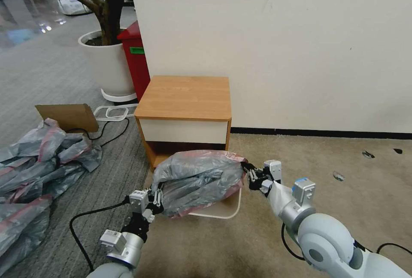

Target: Pick up the garbage bag from the table and place it over the trash can.

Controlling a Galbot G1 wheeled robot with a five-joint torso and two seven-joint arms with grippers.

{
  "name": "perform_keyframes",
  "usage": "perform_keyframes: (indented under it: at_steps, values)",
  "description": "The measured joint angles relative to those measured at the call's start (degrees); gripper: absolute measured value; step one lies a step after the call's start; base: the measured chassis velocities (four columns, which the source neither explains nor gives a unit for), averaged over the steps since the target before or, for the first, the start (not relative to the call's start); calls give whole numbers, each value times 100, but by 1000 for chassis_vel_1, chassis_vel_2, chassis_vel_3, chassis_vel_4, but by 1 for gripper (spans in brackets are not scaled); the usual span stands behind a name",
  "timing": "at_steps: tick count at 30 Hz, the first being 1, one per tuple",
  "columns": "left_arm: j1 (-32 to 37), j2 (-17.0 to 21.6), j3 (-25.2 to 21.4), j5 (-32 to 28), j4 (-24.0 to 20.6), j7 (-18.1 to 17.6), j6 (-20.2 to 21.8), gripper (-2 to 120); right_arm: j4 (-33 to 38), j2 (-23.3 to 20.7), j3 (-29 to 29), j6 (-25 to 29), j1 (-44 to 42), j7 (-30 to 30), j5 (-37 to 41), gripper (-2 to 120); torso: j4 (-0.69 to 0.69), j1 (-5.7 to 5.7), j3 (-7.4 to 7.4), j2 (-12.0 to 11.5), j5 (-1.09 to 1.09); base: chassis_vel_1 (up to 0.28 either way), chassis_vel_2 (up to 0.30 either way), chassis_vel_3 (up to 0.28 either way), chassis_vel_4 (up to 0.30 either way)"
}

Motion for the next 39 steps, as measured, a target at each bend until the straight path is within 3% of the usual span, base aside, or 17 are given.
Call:
perform_keyframes:
  at_steps: [9, 19, 24, 29, 31, 39]
  values:
    - [-91, -14, -21, -190, 1, -40, 68, 4, -89, -126, -9, 0, -54, -2, -54, 6, 0, 0, 0, 0, 0, 0, 0, 0, 0]
    - [-193, -9, -52, -377, 82, -195, 185, 4, -161, 91, 632, 190, -463, -11, -181, 6, 0, 0, 0, 0, 0, 0, 0, 0, 0]
    - [-267, -101, -52, -337, 124, -598, 372, 4, 278, 390, 1059, 342, -820, 82, -153, 7, 0, 0, 0, 0, -1, 0, 0, 0, 0]
    - [-276, -176, -27, -330, 193, -751, 382, 4, 1118, 900, 1148, 378, -1228, 443, 645, 22, 1, 0, 0, 0, -2, 0, 0, 0, 0]
    - [-287, -180, 0, -327, 204, -754, 362, 4, 1659, 1130, 926, 227, -1505, 529, 1009, 33, 0, 0, 0, 0, -2, 0, 0, 0, 0]
    - [-323, -177, 41, -312, 205, -664, 275, 4, 1741, 1262, 126, 34, -1792, 369, 549, 58, 0, 0, 0, 1, -2, 0, 0, 0, 0]
